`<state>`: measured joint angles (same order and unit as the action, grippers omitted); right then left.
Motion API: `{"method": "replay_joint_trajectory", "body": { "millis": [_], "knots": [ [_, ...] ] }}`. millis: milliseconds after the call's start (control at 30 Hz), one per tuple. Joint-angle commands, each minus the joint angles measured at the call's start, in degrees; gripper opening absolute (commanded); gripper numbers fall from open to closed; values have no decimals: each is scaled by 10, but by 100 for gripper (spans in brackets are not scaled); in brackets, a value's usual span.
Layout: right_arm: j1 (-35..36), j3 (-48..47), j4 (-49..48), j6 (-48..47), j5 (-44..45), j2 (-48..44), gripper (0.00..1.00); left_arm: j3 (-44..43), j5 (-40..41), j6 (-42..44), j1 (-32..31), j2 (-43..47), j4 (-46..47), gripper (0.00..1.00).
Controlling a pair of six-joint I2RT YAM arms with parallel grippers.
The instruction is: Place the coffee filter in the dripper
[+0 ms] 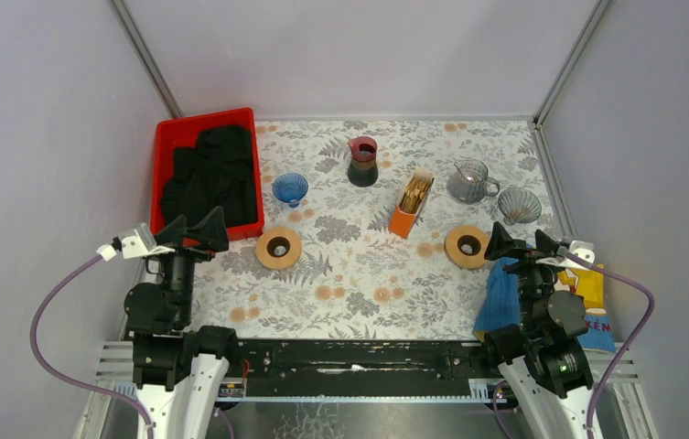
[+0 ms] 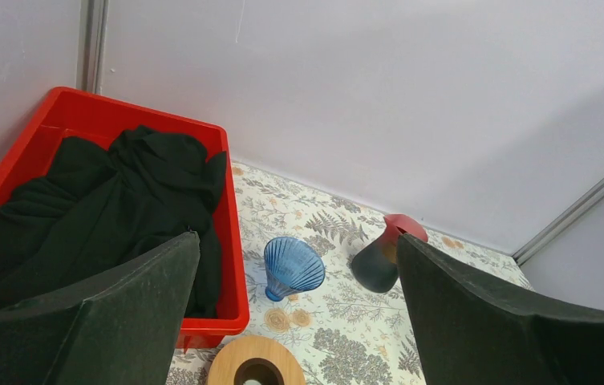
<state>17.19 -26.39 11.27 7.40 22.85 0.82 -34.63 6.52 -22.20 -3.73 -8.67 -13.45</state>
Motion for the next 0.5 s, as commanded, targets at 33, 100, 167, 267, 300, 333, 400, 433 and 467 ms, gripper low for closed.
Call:
{"method": "replay_joint_trajectory", "body": {
  "millis": [33,100,167,267,300,333,400,433,467],
  "knots": [
    [-4,-1,-29,-3,-1,-8,99,-10,9,-5,3,10,31,100],
    [-3,-1,-29,-3,-1,-8,99,-9,10,-4,3,8,31,100],
    [-3,-2,-28,-3,-1,-8,99,-7,10,-3,2,6,31,100],
    [-3,-1,-28,-3,-3,-8,99,-3,7,-2,3,4,36,100],
    [-3,-1,-28,-2,-4,-8,99,-2,6,0,3,1,37,100],
    [-3,-1,-29,-2,-4,-8,99,-2,5,0,3,-3,40,100],
    [-3,-1,-29,-2,-5,-8,99,-2,3,-7,3,-15,41,100],
    [-3,-1,-28,-2,-6,-8,99,-4,1,-13,2,-23,41,100],
    [-3,-1,-28,-1,-7,-8,99,-7,-4,-19,2,-34,41,100]
  ]
}}
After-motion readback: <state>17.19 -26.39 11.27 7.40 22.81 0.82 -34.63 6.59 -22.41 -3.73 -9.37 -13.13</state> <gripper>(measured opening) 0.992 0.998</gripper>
